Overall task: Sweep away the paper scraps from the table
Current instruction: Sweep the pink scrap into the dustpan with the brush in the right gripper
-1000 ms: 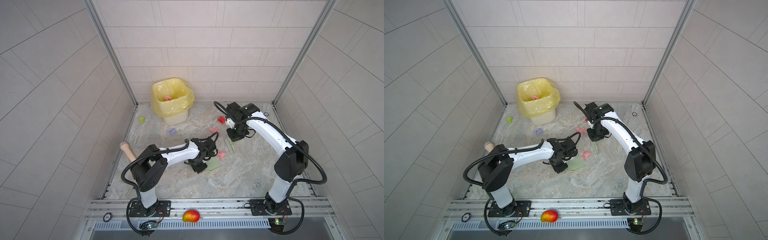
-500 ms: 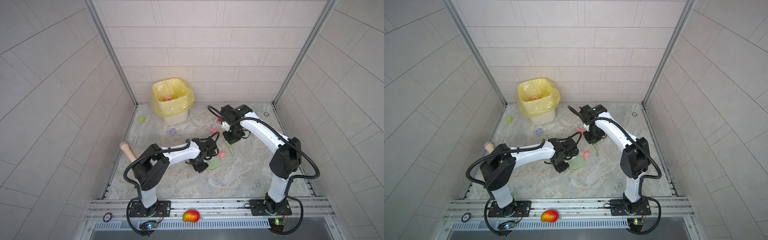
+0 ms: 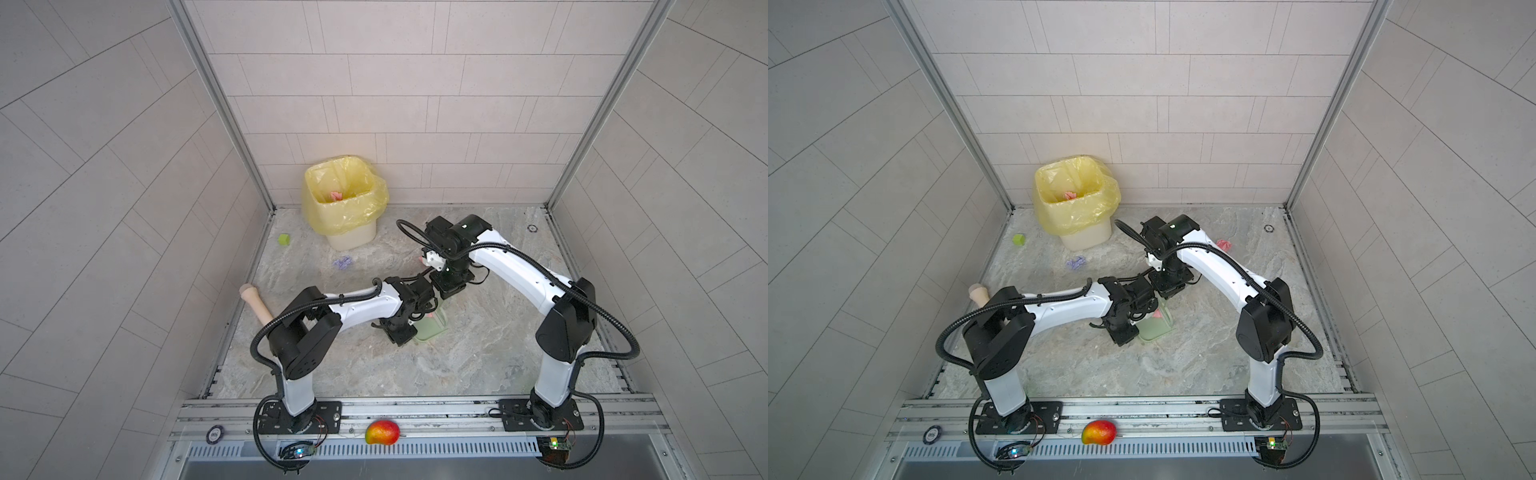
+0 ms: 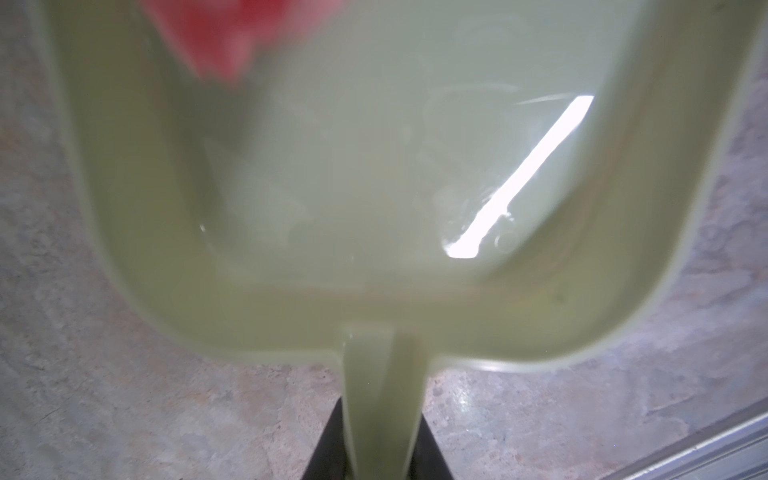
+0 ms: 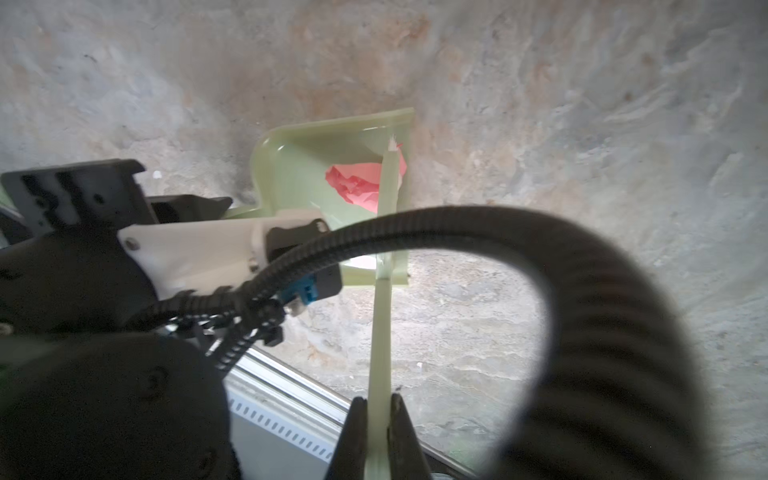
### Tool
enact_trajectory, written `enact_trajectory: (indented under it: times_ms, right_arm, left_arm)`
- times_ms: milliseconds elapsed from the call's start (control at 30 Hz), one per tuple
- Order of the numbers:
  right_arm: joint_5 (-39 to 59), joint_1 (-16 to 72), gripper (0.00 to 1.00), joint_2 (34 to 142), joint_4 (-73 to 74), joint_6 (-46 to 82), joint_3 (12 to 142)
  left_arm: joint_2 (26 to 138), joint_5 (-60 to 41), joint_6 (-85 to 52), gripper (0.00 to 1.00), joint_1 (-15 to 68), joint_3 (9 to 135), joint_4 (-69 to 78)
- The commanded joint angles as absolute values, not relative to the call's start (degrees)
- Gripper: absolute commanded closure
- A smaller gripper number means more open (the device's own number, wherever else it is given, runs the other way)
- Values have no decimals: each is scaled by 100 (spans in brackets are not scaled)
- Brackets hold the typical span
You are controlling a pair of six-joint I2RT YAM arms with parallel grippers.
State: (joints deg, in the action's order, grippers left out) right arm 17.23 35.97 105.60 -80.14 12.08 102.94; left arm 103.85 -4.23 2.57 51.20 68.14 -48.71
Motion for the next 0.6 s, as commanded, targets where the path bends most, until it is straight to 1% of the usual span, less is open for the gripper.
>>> enact_trajectory:
  times_ms: [0,200,367,467,567]
  right_arm:
    - [2074,3633,100,10221,-8197,1310,10268]
    - [1559,3232,100,10073,-8489,1156,10291]
    - [1328,2979,100,10030,-8569,1073,10384]
    - [1339,2780,100,9892,-8466,1089,10265]
    - [1553,2490,100,9632,-8233,1138,9949]
  left_arm:
    - [10406,-387,237,100,5159,6812,-4891]
    - [10415,-355,259,100,5156,6828,-4894]
    - [10348,-262,230,100,5156,6847,-4875]
    - [10123,-173,176,100,5155,6770,-4768]
    - [9800,-62,134,100,5150,6672,-4633]
